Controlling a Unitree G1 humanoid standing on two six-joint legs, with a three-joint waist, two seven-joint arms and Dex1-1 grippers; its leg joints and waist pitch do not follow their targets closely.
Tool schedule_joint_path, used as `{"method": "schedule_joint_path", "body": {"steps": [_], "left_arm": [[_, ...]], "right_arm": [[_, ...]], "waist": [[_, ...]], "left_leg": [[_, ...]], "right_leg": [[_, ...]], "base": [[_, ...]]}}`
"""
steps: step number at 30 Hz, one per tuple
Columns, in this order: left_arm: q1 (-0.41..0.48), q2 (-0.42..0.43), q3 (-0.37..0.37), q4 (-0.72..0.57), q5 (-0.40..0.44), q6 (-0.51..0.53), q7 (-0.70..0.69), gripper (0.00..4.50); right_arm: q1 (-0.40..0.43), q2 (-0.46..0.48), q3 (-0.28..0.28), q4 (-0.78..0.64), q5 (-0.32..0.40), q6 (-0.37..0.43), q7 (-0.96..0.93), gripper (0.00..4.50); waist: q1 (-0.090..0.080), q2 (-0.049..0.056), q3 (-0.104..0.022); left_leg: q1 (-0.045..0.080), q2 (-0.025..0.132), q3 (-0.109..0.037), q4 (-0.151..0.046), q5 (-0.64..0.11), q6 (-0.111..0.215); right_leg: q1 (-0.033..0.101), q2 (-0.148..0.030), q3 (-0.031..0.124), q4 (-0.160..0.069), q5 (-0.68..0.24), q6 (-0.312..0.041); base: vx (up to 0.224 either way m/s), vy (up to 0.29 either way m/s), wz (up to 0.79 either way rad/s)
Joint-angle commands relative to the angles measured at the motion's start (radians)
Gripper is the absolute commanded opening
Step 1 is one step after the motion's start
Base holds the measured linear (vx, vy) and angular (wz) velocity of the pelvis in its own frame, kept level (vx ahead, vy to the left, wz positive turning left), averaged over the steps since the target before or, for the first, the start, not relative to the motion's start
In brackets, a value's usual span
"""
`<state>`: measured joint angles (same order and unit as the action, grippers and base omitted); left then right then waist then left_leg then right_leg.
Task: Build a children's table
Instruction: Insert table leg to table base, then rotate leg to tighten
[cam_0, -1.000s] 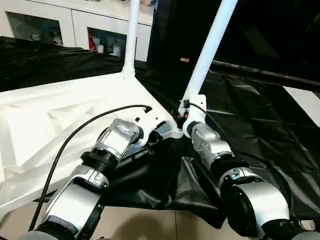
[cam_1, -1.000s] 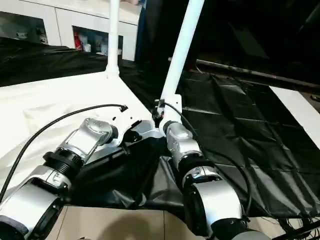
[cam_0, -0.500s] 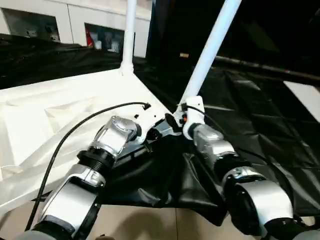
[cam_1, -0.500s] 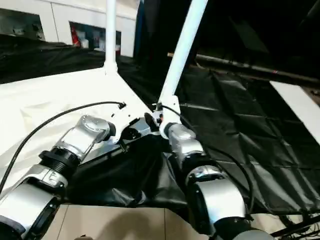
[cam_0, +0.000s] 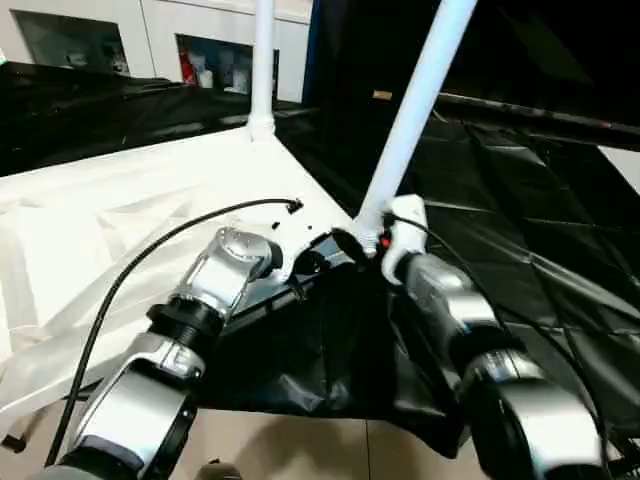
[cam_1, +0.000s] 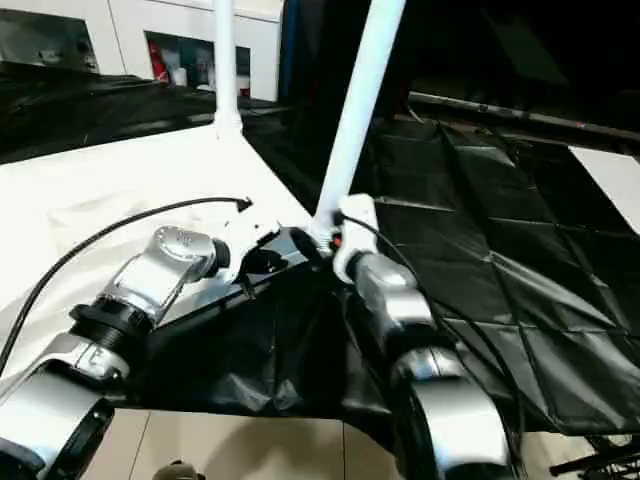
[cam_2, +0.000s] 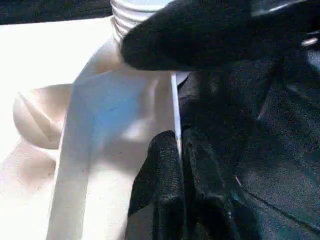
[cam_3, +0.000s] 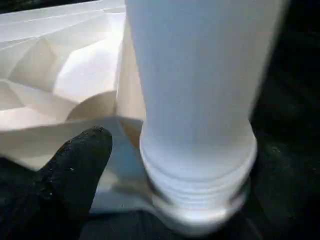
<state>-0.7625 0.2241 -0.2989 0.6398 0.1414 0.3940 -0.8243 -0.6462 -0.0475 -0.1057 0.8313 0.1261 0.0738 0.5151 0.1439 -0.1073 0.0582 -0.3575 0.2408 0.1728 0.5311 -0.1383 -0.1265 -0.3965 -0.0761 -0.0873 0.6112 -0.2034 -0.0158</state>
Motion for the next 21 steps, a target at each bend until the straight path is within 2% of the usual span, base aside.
{"method": "schedule_joint_path", "body": {"steps": [1,2,3,4,6,7,9,11,13,14,15,16,17,18,19,21], "left_arm": [[0.032,0.004,-0.008,0.012,0.001,-0.015,-0.004,0.0],[0.037,0.007,-0.005,0.008,-0.001,-0.016,-0.003,0.0],[0.044,0.013,0.003,0.004,-0.005,-0.02,0.001,0.0],[0.052,0.021,0.009,0.0,-0.008,-0.024,0.002,0.0],[0.063,0.029,0.016,-0.007,-0.013,-0.026,0.004,0.0],[0.068,0.032,0.019,-0.011,-0.015,-0.028,0.004,0.0],[0.087,0.043,0.031,-0.028,-0.02,-0.037,0.013,0.0],[0.095,0.048,0.033,-0.041,-0.023,-0.039,0.011,0.0],[0.109,0.056,0.032,-0.064,-0.029,-0.045,-0.006,0.0],[0.12,0.064,0.027,-0.084,-0.035,-0.04,-0.031,0.0],[0.146,0.086,0.007,-0.132,-0.05,-0.05,-0.094,0.0],[0.164,0.103,-0.007,-0.165,-0.06,-0.056,-0.139,0.0],[0.18,0.12,-0.022,-0.196,-0.069,-0.075,-0.183,0.0],[0.185,0.125,-0.026,-0.204,-0.072,-0.084,-0.197,0.0],[0.201,0.146,-0.042,-0.24,-0.085,-0.095,-0.249,0.0],[0.216,0.169,-0.06,-0.274,-0.095,-0.106,-0.298,0.0]], "right_arm": [[0.048,-0.019,0.012,-0.142,0.033,0.064,0.031,4.47],[0.071,-0.023,0.014,-0.191,0.04,0.086,0.035,4.47],[0.112,-0.033,0.018,-0.276,0.053,0.128,0.04,4.47],[0.165,-0.045,0.024,-0.385,0.07,0.182,0.047,4.47],[0.219,-0.058,0.034,-0.489,0.08,0.229,0.049,4.47],[0.244,-0.064,0.04,-0.535,0.081,0.246,0.05,4.47],[0.318,-0.081,0.051,-0.663,0.074,0.287,0.031,4.47],[0.344,-0.085,0.051,-0.714,0.074,0.314,0.018,4.47],[0.376,-0.093,0.052,-0.777,0.069,0.347,0.003,4.47],[0.395,-0.103,0.057,-0.808,0.07,0.365,0.005,4.47],[0.418,-0.126,0.069,-0.836,0.072,0.372,0.024,4.47],[0.434,-0.142,0.077,-0.856,0.074,0.377,0.038,4.47],[0.445,-0.154,0.081,-0.871,0.092,0.392,0.06,4.47],[0.446,-0.158,0.083,-0.874,0.096,0.395,0.067,4.47],[0.447,-0.179,0.096,-0.877,0.099,0.398,0.095,4.47],[0.441,-0.205,0.115,-0.873,0.095,0.396,0.133,4.47]], "waist": [[-0.005,0.017,-0.06],[-0.007,0.016,-0.062],[-0.007,0.017,-0.062],[-0.006,0.021,-0.058],[-0.005,0.02,-0.058],[-0.005,0.018,-0.058],[-0.008,0.024,-0.054],[-0.01,0.022,-0.057],[-0.016,0.027,-0.057],[-0.019,0.026,-0.057],[-0.022,0.031,-0.057],[-0.021,0.03,-0.06],[-0.024,0.035,-0.059],[-0.024,0.035,-0.059],[-0.026,0.035,-0.062],[-0.026,0.037,-0.061]], "left_leg": [[0.01,0.0,0.011,-0.05,-0.193,0.002],[0.006,-0.002,0.011,-0.049,-0.186,0.006],[0.008,-0.002,0.012,-0.049,-0.188,0.005],[0.008,-0.003,0.011,-0.05,-0.198,0.008],[0.007,-0.003,0.01,-0.051,-0.205,0.009],[0.006,-0.005,0.01,-0.051,-0.218,0.006],[0.004,-0.004,0.008,-0.053,-0.24,-0.002],[0.003,-0.007,0.008,-0.052,-0.239,-0.002],[0.005,-0.006,0.007,-0.052,-0.251,-0.003],[0.004,-0.006,0.006,-0.052,-0.252,-0.002],[0.004,-0.006,0.006,-0.052,-0.251,-0.002],[0.006,-0.005,0.005,-0.05,-0.241,-0.001],[0.006,-0.003,0.007,-0.05,-0.225,0.003],[0.008,-0.003,0.008,-0.049,-0.227,0.004],[0.005,-0.006,0.009,-0.046,-0.217,0.007],[0.006,-0.007,0.011,-0.045,-0.212,0.008]], "right_leg": [[0.051,-0.057,0.053,-0.071,-0.071,-0.14],[0.054,-0.056,0.054,-0.069,-0.059,-0.139],[0.052,-0.058,0.054,-0.069,-0.064,-0.139],[0.053,-0.056,0.054,-0.075,-0.083,-0.13],[0.053,-0.058,0.055,-0.077,-0.108,-0.12],[0.052,-0.059,0.055,-0.081,-0.151,-0.11],[0.05,-0.06,0.055,-0.089,-0.214,-0.086],[0.05,-0.058,0.056,-0.089,-0.23,-0.077],[0.046,-0.059,0.056,-0.092,-0.261,-0.072],[0.046,-0.059,0.056,-0.092,-0.262,-0.072],[0.045,-0.057,0.057,-0.09,-0.253,-0.076],[0.049,-0.059,0.057,-0.088,-0.234,-0.079],[0.047,-0.055,0.059,-0.083,-0.187,-0.091],[0.044,-0.054,0.059,-0.083,-0.176,-0.097],[0.049,-0.053,0.058,-0.078,-0.147,-0.111],[0.047,-0.051,0.058,-0.076,-0.136,-0.117]], "base": [[0.0,0.0,0.0],[0.0,0.0,0.0],[0.0,0.0,0.0],[0.0,0.0,0.0],[0.0,0.0,0.0],[0.0,0.0,0.0],[0.0,0.0,0.0],[0.0,0.0,0.0],[0.0,0.0,0.0],[0.0,0.0,0.0],[0.0,0.0,0.0],[0.0,0.0,0.0],[0.0,0.0,0.0],[0.0,0.0,0.0],[0.0,0.0,0.0],[0.0,0.0,0.0]]}}
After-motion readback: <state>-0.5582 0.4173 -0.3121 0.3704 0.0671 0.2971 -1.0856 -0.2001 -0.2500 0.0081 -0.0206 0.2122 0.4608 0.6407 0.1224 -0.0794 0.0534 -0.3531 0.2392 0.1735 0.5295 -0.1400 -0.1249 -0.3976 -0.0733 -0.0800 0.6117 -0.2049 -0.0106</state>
